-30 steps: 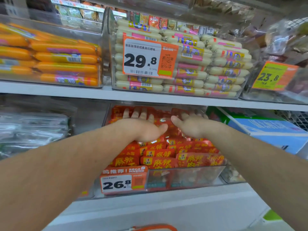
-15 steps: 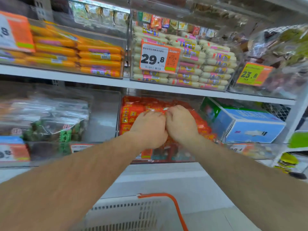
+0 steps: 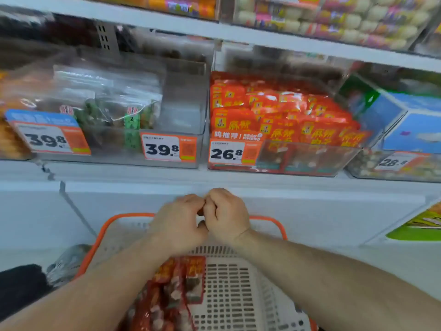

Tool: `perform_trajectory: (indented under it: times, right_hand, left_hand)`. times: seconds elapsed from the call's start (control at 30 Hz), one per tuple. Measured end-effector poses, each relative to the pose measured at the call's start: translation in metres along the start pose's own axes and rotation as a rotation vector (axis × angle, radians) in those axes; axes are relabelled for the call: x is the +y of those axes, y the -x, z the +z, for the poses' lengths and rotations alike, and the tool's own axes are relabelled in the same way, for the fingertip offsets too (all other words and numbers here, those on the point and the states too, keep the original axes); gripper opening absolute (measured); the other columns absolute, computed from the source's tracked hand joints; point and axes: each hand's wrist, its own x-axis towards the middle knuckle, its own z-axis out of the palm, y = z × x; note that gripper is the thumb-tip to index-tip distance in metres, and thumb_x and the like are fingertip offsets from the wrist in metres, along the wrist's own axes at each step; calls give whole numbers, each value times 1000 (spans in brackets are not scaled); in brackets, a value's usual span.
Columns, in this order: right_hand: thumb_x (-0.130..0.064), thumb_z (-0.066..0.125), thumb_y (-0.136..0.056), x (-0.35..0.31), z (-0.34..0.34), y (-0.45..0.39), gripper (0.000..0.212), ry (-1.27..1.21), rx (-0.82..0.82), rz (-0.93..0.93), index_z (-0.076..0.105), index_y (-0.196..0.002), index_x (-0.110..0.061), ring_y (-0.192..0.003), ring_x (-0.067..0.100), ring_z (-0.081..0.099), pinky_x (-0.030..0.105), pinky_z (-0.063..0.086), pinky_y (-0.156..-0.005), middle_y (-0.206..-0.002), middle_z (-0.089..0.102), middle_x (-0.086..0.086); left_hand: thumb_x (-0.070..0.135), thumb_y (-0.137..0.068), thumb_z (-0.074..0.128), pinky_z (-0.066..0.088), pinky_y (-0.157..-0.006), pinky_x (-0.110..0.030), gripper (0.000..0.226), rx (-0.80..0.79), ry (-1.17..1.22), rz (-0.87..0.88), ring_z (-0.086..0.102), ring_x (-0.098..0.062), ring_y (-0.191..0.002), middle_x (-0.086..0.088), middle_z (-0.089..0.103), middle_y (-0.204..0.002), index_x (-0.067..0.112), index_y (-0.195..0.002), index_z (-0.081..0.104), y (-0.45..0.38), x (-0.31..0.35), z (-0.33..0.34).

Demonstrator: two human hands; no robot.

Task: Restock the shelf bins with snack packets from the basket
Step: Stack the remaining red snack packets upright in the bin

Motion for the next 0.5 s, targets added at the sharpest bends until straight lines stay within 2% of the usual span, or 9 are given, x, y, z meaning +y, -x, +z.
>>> perform_trajectory:
  times: [0.07,0.13,0.2,0.27,0.33,0.37,0.43,0.5]
  right_hand:
    - [-36,28,-82,12,28,25,40,41,-229,130,57,-73,-10,-71,33,58,39,42,-59,-79,62,14]
    - [-37,29,-87,25,61,53,36,73,-468,314,54,-75,-14,-81,33,60,39,43,-67,-86,64,15]
    - [-30,39,-94,38,94,82,27,60,-647,544,59,-82,-15,-88,32,62,36,46,-71,-93,67,13]
    - [-26,45,-93,47,123,110,22,7,-778,725,60,-79,-19,-86,30,63,32,47,-67,-89,67,9]
    - [-29,51,-91,48,144,135,21,-57,-859,863,63,-75,-21,-77,25,61,28,43,-62,-80,64,3]
    - [-35,56,-89,48,156,146,20,-90,-874,922,68,-81,-21,-75,22,62,27,44,-62,-80,66,1]
    - [-56,66,-76,60,187,174,37,-125,-852,1008,71,-95,-24,-79,17,68,27,54,-71,-87,73,-3]
    - [-62,74,-61,89,227,211,58,-190,-823,1084,67,-108,-29,-91,16,70,35,58,-82,-99,73,-6]
  left_hand:
    - [29,-78,56,51,-80,-34,23,-158,-40,-127,60,-19,-94,8,60,-98,25,-101,61,9,-26,21]
    - [30,-81,57,52,-90,-35,33,-263,9,-272,62,-17,-101,8,65,-108,28,-113,63,22,-51,40]
    - [32,-81,58,52,-88,-32,27,-324,26,-328,64,-18,-100,6,69,-103,29,-107,66,34,-73,57]
    - [30,-79,58,52,-80,-28,14,-391,46,-356,65,-19,-94,7,68,-90,29,-91,65,42,-89,65]
    - [26,-81,59,51,-83,-28,17,-425,93,-394,64,-18,-96,5,68,-96,25,-96,66,45,-102,69]
    - [24,-83,59,51,-86,-29,21,-422,109,-423,64,-18,-98,3,69,-101,23,-102,68,45,-108,71]
    - [21,-84,59,50,-89,-28,23,-400,125,-469,63,-17,-99,2,69,-103,21,-105,69,45,-117,74]
    - [21,-85,60,49,-90,-29,21,-378,143,-512,62,-18,-99,2,68,-102,21,-103,69,45,-125,77]
